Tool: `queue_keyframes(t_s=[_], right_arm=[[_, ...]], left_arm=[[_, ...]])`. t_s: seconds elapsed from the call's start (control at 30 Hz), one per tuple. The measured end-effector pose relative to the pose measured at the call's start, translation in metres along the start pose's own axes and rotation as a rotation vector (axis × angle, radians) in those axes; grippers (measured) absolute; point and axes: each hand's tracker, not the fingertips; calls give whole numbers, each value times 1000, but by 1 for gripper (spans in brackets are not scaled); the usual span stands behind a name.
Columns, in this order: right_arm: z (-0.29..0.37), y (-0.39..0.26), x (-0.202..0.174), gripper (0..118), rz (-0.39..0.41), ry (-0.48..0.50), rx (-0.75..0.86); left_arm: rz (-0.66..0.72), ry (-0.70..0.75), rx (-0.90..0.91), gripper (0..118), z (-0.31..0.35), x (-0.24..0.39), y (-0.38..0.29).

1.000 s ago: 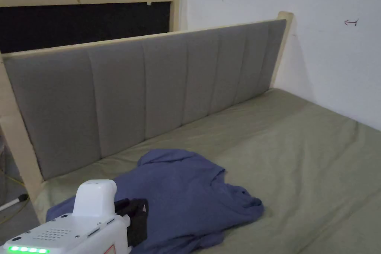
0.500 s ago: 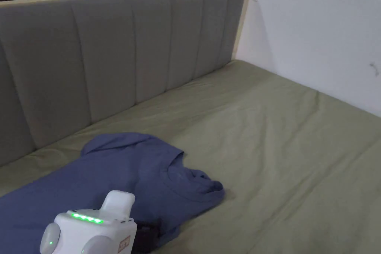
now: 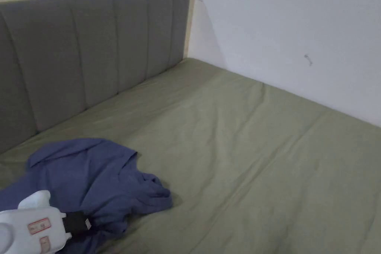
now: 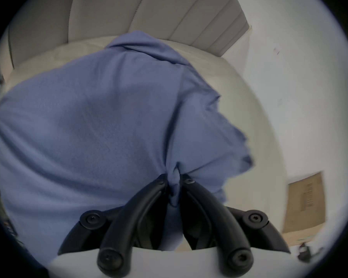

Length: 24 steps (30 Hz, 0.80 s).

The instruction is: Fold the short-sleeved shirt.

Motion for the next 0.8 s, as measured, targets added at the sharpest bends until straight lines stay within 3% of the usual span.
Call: queue_keyframes(t_s=[0.23,0.33,0.43,0.67,0.8], right_arm=[[39,-9,26,0,-74,-93,47],[75,-9,36,0,-139,-71,122],[118,-13,50,0,-159,-125,184],[235,-51,98,0,-195,-403,278],[285,-83,121,0,-291,-542,291]], left_arm=[[100,-209,27,10,34,49,-30],[105,-343,-4,10,30,92,-45],[-1,-422,-55,10,22,154,-69],[-246,-763,-304,10,18,304,-187],[-412,-917,-466,10,37,350,-286]])
